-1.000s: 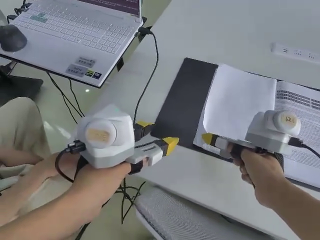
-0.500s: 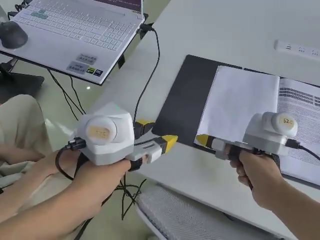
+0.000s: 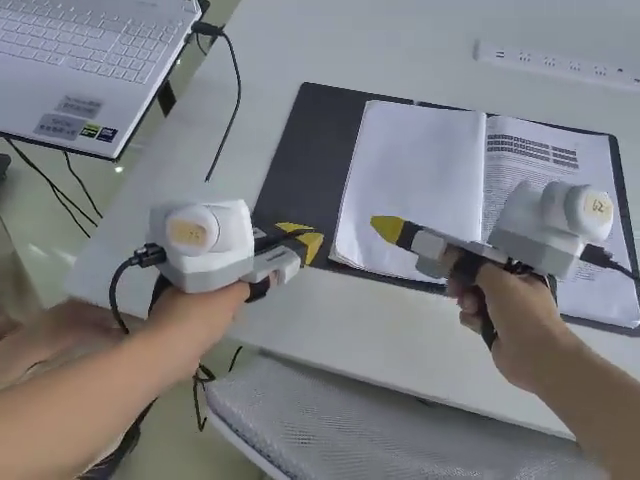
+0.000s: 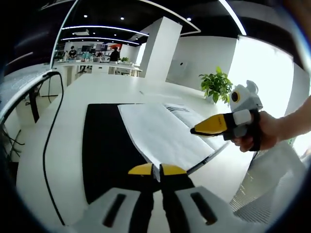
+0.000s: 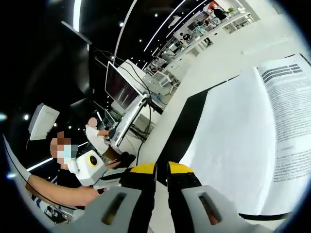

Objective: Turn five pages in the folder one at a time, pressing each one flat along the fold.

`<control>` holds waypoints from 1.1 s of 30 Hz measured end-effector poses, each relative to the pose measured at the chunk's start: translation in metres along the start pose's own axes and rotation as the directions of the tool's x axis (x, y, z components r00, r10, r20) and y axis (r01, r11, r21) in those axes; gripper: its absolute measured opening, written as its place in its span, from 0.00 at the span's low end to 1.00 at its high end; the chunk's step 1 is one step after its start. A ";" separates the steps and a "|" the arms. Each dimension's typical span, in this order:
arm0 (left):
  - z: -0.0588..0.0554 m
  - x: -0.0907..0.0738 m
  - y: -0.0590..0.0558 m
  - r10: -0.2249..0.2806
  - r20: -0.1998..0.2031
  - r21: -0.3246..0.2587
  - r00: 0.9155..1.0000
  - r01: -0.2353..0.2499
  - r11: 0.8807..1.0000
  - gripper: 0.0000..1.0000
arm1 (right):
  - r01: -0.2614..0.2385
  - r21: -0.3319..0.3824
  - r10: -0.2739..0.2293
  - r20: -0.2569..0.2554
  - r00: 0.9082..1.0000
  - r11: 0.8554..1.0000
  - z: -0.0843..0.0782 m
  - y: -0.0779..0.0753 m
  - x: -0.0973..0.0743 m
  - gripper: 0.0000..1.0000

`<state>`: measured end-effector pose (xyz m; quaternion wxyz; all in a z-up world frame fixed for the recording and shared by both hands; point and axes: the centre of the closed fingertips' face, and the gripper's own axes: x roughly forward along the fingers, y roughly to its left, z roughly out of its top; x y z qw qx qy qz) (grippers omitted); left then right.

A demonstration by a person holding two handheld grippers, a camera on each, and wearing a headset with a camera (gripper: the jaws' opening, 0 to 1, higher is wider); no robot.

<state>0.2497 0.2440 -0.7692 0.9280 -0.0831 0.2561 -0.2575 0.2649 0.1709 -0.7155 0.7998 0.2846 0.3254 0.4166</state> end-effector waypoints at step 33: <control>-0.030 0.038 -0.011 -0.007 -0.060 0.023 0.998 0.008 1.000 0.00 | 0.114 -0.097 -0.116 -0.021 0.993 0.989 0.069 -0.126 0.004 0.07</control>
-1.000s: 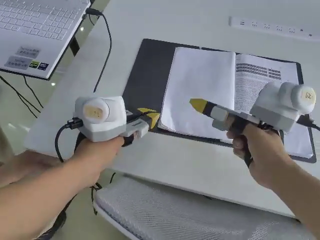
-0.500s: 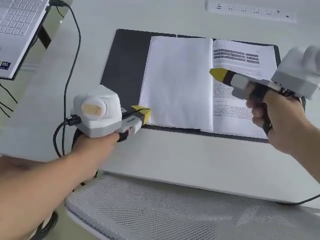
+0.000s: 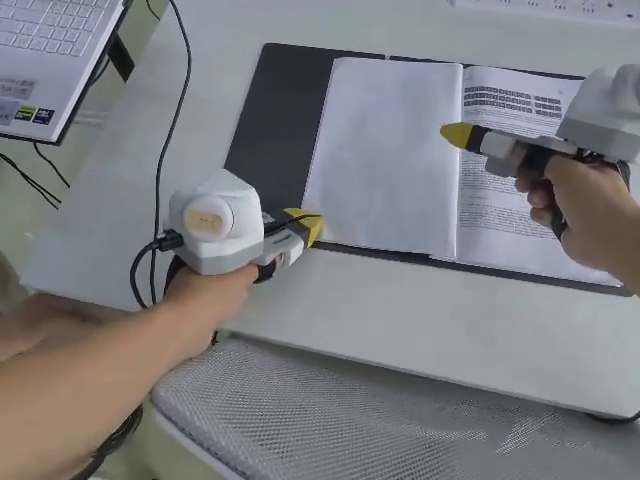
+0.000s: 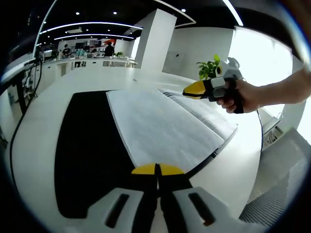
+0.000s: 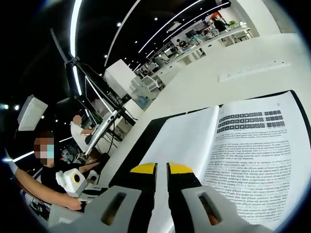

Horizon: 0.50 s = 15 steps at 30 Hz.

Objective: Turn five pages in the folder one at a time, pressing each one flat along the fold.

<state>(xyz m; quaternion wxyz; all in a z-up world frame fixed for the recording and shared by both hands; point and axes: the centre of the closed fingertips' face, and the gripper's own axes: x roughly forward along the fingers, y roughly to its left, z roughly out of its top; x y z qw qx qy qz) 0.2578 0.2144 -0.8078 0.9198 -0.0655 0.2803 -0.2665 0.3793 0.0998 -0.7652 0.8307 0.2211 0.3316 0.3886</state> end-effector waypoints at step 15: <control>0.000 0.001 0.001 0.005 0.007 -0.013 1.000 -0.004 1.000 0.00 | 0.048 -0.040 -0.048 -0.016 0.999 0.998 0.009 -0.057 0.033 0.00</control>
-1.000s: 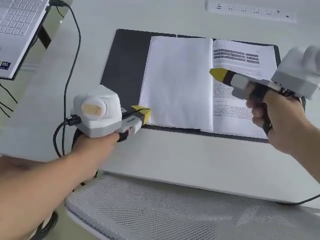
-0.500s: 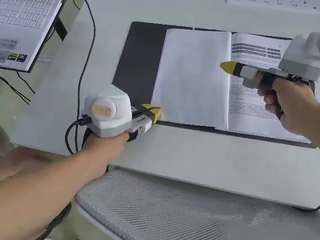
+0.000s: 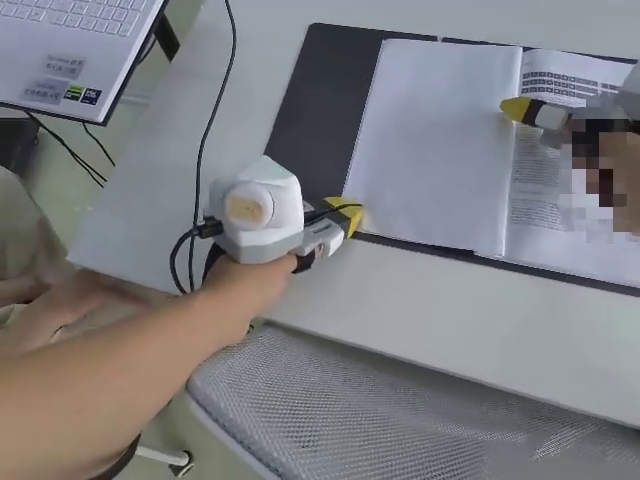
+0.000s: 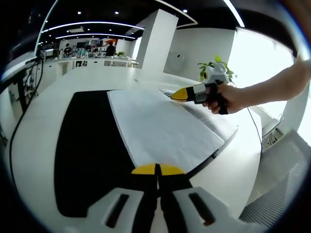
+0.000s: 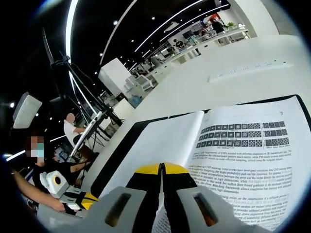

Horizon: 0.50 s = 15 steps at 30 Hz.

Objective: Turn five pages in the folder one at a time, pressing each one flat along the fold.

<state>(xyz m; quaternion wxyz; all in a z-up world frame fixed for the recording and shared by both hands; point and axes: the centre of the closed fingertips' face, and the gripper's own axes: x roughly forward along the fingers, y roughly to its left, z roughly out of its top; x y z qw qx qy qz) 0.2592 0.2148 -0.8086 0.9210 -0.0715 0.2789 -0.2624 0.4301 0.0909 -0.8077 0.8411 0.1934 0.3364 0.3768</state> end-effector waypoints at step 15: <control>0.000 0.001 0.002 -0.003 0.012 -0.016 1.000 0.003 1.000 0.00 | 0.012 -0.001 -0.012 0.041 0.999 1.000 0.030 -0.021 0.024 0.00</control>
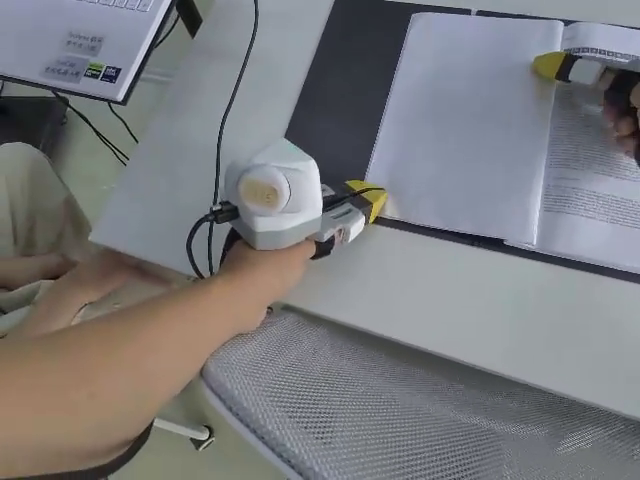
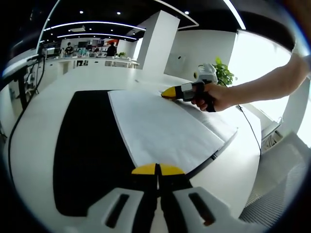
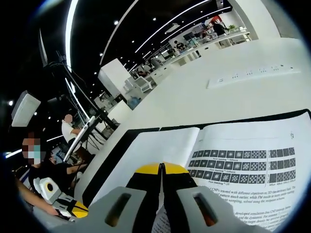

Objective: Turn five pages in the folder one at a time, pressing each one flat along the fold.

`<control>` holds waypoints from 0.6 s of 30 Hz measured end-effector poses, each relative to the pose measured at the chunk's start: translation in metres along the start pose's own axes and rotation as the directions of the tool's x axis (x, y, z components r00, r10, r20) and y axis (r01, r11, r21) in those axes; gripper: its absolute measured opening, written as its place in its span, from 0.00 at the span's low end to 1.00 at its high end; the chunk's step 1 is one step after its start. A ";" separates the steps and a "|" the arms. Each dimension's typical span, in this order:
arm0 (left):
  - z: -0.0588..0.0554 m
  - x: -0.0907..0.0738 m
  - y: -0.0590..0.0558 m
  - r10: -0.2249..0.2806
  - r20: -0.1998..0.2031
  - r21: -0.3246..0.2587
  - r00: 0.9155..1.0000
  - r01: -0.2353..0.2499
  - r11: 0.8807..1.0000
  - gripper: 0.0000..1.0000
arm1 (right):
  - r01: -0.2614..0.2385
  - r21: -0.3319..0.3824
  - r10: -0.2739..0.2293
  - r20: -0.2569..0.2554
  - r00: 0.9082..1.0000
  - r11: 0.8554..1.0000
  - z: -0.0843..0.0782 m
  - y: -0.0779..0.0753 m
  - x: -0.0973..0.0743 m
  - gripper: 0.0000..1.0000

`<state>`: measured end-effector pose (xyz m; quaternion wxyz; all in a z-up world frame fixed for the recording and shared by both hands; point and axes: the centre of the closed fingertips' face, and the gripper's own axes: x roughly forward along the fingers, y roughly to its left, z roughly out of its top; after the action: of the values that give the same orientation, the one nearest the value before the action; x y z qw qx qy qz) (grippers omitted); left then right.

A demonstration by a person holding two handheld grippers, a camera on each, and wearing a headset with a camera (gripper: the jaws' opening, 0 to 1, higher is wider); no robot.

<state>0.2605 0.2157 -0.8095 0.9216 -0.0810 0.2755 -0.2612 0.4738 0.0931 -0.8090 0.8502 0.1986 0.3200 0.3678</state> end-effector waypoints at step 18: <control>0.000 0.000 0.001 -0.002 0.005 -0.010 1.000 0.002 1.000 0.00 | 0.038 0.000 -0.038 0.040 0.998 0.999 0.031 -0.020 0.023 0.00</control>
<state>0.2611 0.2166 -0.8101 0.9216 -0.0863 0.2745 -0.2605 0.5174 0.0938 -0.8072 0.8633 0.1996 0.3066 0.3476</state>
